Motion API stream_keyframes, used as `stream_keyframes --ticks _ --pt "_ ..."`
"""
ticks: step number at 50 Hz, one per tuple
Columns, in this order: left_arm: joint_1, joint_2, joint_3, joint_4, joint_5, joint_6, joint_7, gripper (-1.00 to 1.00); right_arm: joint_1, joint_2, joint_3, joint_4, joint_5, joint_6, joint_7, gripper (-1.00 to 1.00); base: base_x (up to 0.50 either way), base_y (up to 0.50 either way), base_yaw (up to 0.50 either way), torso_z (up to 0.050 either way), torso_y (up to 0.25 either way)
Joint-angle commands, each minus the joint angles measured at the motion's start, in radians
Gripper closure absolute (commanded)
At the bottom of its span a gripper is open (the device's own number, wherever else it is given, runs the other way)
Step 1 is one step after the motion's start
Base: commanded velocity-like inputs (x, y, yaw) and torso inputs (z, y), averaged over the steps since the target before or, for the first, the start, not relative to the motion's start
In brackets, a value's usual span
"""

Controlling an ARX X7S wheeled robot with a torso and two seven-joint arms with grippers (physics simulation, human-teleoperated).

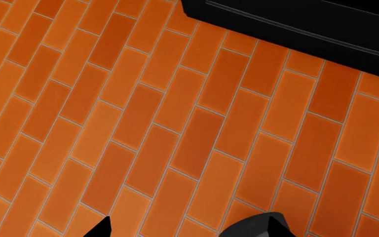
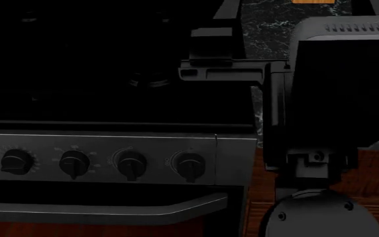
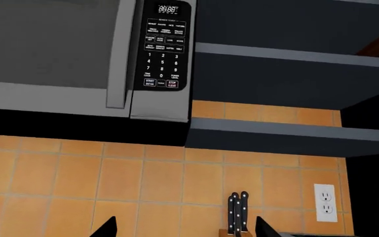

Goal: Press the stop button on the microwave

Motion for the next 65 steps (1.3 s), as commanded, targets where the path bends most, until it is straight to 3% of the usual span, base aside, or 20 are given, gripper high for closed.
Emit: stream_keyframes --ticks 1,3,4,28,41,46,65 --pt "0.003 0.000 -0.010 -0.008 0.003 -0.006 0.004 -1.00 0.508 -0.035 -0.051 0.418 -0.017 -0.019 -0.010 -1.00 0.00 0.00 0.00 0.000 0.000" --pt "0.003 0.000 -0.010 -0.008 0.003 -0.006 0.004 -1.00 0.576 -0.037 -0.051 0.718 -0.011 -0.017 -0.009 -1.00 0.00 0.00 0.00 0.000 0.000" --pt "0.003 0.000 -0.010 -0.008 0.003 -0.006 0.004 -1.00 0.577 -0.036 -0.053 0.739 -0.009 -0.016 -0.009 -1.00 0.00 0.00 0.00 0.000 0.000" --pt "0.003 0.000 -0.010 -0.008 0.003 -0.006 0.004 -1.00 0.781 -0.059 -0.088 0.873 0.018 0.007 0.036 -1.00 0.00 0.00 0.00 0.000 0.000" --pt "0.003 0.000 -0.010 -0.008 0.003 -0.006 0.004 -1.00 0.921 -0.072 -0.109 1.089 0.049 -0.045 0.051 -1.00 0.00 0.00 0.00 0.000 0.000" --pt "0.003 0.000 -0.010 -0.008 0.003 -0.006 0.004 -1.00 0.956 -0.070 -0.116 1.181 0.054 -0.089 0.065 -1.00 0.00 0.00 0.00 0.050 0.075" --pt "0.003 0.000 -0.010 -0.008 0.003 -0.006 0.004 -1.00 0.971 -0.063 -0.121 1.176 0.113 -0.089 0.108 -1.00 0.00 0.00 0.00 0.050 0.080"
